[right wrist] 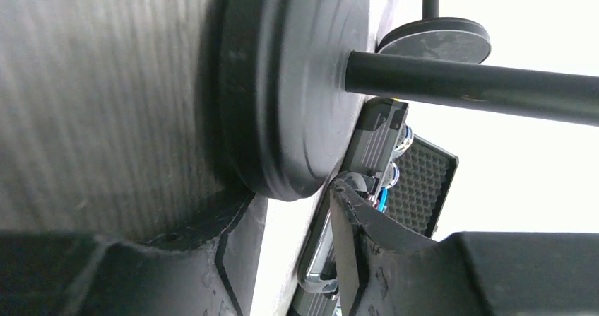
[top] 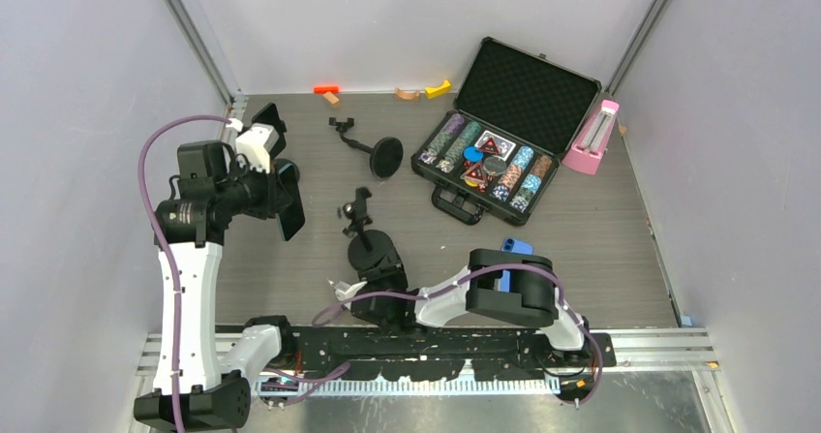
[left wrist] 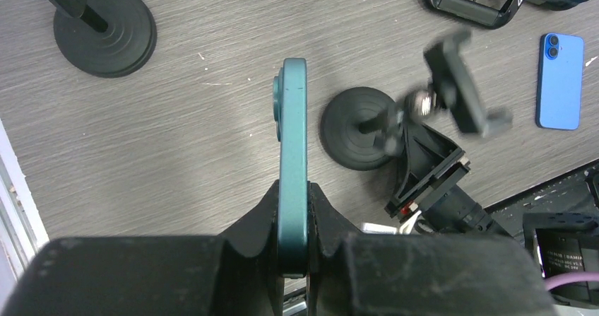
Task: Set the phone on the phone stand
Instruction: Adjust the phone stand at the center of the board.
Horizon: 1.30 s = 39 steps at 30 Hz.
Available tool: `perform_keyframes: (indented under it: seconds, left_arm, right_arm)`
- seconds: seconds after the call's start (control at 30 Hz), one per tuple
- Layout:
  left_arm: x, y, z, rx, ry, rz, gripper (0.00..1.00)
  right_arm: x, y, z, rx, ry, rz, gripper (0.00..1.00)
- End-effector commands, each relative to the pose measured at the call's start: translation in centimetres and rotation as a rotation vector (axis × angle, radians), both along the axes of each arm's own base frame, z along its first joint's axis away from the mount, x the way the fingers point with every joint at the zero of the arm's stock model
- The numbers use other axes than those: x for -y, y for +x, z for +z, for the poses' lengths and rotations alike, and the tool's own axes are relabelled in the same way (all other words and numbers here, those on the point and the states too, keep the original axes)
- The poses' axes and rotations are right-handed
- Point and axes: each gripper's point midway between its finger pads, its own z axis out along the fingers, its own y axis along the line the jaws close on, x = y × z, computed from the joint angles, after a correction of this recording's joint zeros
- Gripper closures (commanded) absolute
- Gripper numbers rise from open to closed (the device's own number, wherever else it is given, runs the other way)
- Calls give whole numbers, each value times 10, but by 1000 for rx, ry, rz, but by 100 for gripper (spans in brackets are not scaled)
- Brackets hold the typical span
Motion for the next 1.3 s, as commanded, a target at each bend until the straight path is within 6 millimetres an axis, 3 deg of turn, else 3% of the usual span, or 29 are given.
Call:
perform_keyframes:
  seconds: [0.0,0.27,0.37,0.57,0.8,0.9,1.03,1.27]
  left_arm:
    - [4,6,19,81,-19,-16,100]
    - [6,7,15,79,-26,-27,100]
    - [7,7,13,80,-31,-33,100]
    - [12,9,14,79,-57,-53,100]
    - [23,11,17,94,-103,-107,100]
    - [34,7,22,124,-143,-166,100]
    - [40,1,31,153,-150,-217,100]
    - [47,-8,49,212,-143,-288,100]
  right_arm:
    - [11,-42,-61,-197,-150,112,51]
    - [5,-53,-43,-256,-105,107,41]
    - [12,-60,-37,-313,-116,102,34]
    - [13,-77,-8,-440,-37,103,25]
    - [14,-113,48,-651,63,195,23]
    - [15,-126,87,-704,143,264,23]
    - [34,-147,124,-793,170,369,24]
    - [60,-140,194,-852,382,408,28]
